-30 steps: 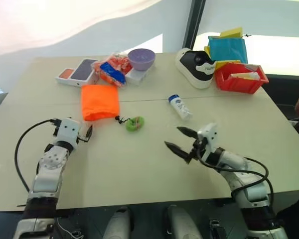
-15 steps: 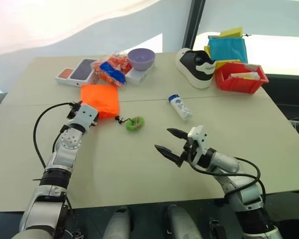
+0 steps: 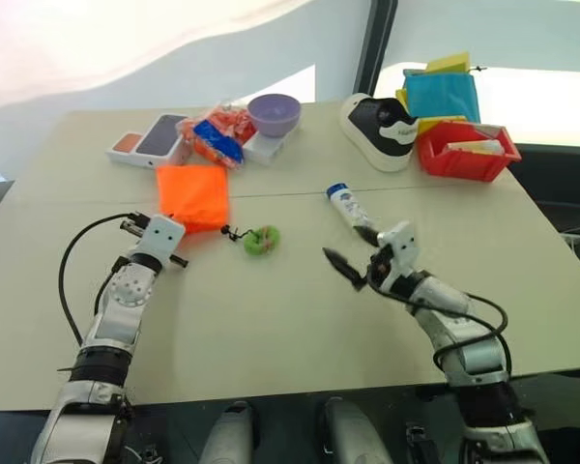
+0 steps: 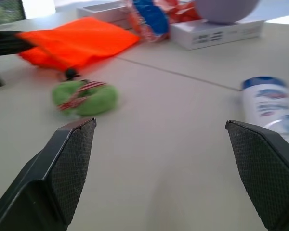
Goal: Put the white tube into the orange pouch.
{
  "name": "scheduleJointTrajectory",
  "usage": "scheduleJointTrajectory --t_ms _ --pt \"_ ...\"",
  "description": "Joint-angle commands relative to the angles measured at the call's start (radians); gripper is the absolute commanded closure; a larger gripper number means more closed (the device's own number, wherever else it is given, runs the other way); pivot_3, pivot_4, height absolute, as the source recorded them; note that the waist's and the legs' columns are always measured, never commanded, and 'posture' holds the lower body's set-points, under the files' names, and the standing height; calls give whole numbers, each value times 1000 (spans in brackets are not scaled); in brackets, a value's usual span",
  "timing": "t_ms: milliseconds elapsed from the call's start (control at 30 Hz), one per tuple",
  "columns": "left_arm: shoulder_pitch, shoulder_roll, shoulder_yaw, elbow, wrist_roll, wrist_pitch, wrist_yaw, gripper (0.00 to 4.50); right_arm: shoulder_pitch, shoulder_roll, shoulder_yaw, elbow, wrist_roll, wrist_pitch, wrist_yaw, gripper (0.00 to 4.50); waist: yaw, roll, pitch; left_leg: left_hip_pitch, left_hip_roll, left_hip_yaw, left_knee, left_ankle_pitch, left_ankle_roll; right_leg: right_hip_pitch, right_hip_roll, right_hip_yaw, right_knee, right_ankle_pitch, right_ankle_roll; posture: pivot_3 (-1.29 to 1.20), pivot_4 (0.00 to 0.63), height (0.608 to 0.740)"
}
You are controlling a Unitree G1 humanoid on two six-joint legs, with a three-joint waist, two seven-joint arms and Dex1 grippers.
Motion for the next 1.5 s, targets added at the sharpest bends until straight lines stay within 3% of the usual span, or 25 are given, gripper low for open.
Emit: scheduleJointTrajectory --t_ms 33,400,533,800,900,933,1033,1267,1500 --pt "84 15 30 -201 -40 64 -51 4456 -69 7 -32 89 -45 -23 -68 0 -1 0 0 0 0 0 0 0 0 0 0 0 0 0 0 0 150 740" --pt "308 41 30 -633 -107 329 -218 4456 -290 33 -40 522 -121 -151 -104 0 -7 0 0 0 0 1 0 0 0 0 0 1 1 0 -1 0 150 740" --pt "376 54 70 -775 -216 459 -294 4456 -337 41 -43 622 -123 -183 -88 0 -7 0 0 0 0 1 0 0 0 0 1 1 1 0 -1 0 150 740" --pt "392 27 111 -763 -274 516 -295 4456 -379 55 -55 724 -121 -236 -72 0 -7 0 0 1 0 1 1 0 0 0 1 1 2 0 -1 0 150 740" --pt "383 11 121 -732 -283 507 -288 4500 -379 58 -57 728 -120 -249 -70 922 -7 0 0 1 0 1 1 0 0 0 1 1 3 0 -1 0 150 740" --pt "381 11 120 -723 -281 501 -287 4500 -379 59 -57 729 -121 -251 -70 1410 -7 0 0 1 0 1 1 0 0 0 1 1 3 0 -1 0 150 740" --pt "369 3 119 -685 -278 484 -280 4500 -372 65 -59 713 -118 -254 -69 2853 -7 0 0 1 0 1 1 0 0 0 1 1 3 0 -1 0 150 740" --pt "339 -12 124 -662 -295 483 -274 4500 -285 54 -18 541 -113 -252 10 2853 -5 0 0 1 0 1 1 0 0 0 1 1 3 0 -1 0 150 740" --pt "295 -1 152 -666 -341 529 -287 4500 -52 -14 154 17 12 -39 288 2853 -6 0 0 1 1 0 1 0 0 -1 1 1 4 0 -1 0 150 740"
